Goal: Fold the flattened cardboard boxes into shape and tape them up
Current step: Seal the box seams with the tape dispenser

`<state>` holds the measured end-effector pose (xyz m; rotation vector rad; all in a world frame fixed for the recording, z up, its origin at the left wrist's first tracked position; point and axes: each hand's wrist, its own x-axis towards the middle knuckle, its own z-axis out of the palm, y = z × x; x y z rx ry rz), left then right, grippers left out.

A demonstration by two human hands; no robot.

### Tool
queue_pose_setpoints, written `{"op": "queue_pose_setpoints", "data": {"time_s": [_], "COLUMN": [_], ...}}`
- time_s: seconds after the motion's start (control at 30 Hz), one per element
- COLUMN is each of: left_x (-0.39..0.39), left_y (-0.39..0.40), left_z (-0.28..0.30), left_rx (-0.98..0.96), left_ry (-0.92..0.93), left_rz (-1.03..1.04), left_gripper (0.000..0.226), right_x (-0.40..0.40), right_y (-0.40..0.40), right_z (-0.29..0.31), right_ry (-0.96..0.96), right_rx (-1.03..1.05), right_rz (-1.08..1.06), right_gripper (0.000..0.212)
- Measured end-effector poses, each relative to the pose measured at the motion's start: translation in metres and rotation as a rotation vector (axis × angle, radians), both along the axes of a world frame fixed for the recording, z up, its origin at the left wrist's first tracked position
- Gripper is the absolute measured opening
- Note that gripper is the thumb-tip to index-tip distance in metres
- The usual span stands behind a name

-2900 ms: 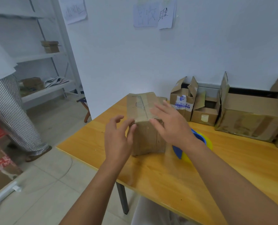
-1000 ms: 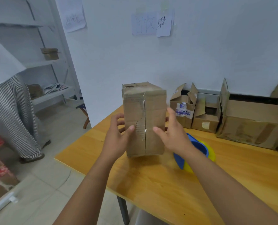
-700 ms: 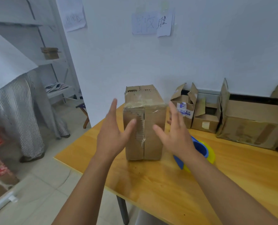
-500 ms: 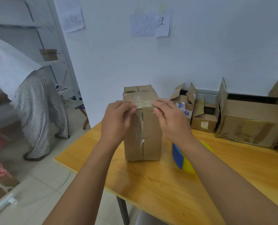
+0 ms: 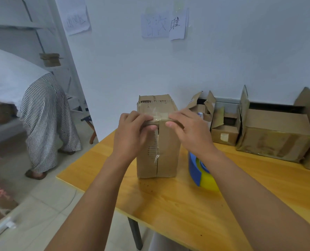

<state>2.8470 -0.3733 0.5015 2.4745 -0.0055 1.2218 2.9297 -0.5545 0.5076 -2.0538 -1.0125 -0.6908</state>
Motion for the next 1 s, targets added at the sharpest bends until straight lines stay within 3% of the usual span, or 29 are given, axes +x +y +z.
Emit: {"op": "queue_pose_setpoints", "data": {"time_s": [0.13,0.3,0.4,0.5,0.73,0.8,0.93,1.0], "left_x": [-0.002,-0.002,-0.008,-0.008,-0.009,-0.008,-0.004,-0.003], "left_y": [0.017,0.023,0.025,0.019,0.012,0.01,0.004,0.001], "left_z": [-0.005,-0.007,-0.007,-0.009,-0.002,-0.002,0.002,0.007], "left_rx": [-0.105,-0.408,-0.43,-0.518,-0.578,-0.676,-0.866,-0.907], "left_ry": [0.066,0.055,0.067,0.018,0.002,0.001,0.037,0.088], "left_rz": [-0.134,-0.265,-0.286,-0.306,-0.27,-0.242,-0.142,-0.099], "left_gripper": [0.029,0.028,0.03,0.012,0.014,0.026,0.015,0.023], "right_x": [0.006,0.004,0.004,0.004,0.007,0.004,-0.005,-0.006], "right_y": [-0.013,-0.01,-0.012,-0.012,-0.013,-0.01,0.001,0.003], "right_z": [-0.004,-0.008,-0.011,-0.016,-0.013,-0.012,-0.012,-0.008], "right_ry": [0.069,0.149,0.279,0.297,0.432,0.53,0.724,0.802], "right_rx": [0.034,0.165,0.236,0.283,0.336,0.374,0.388,0.436], "right_rz": [0.061,0.079,0.121,0.156,0.173,0.138,0.09,0.066], "right_gripper": [0.03,0.031,0.038,0.033,0.031,0.04,0.071,0.08]}}
